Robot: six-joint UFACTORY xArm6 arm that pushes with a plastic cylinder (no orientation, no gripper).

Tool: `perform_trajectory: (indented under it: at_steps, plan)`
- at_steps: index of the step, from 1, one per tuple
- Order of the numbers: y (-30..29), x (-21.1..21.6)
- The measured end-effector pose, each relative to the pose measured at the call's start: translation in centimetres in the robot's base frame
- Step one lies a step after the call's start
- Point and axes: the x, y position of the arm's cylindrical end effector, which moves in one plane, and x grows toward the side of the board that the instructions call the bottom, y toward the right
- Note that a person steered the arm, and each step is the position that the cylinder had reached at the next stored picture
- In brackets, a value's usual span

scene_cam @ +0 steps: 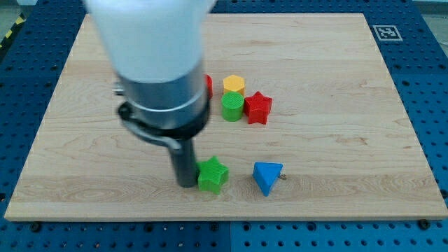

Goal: Move the blue cube above the blue triangle

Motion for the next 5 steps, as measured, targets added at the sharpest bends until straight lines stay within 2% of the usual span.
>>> perform_trajectory:
  at_steps: [1,2,3,4,5]
  plan:
    - [3.2,0.0]
    - [3.9,0.8]
    - [-0.6,0.9]
    - [-8.4,0.0]
    - [-15.8,-4.2]
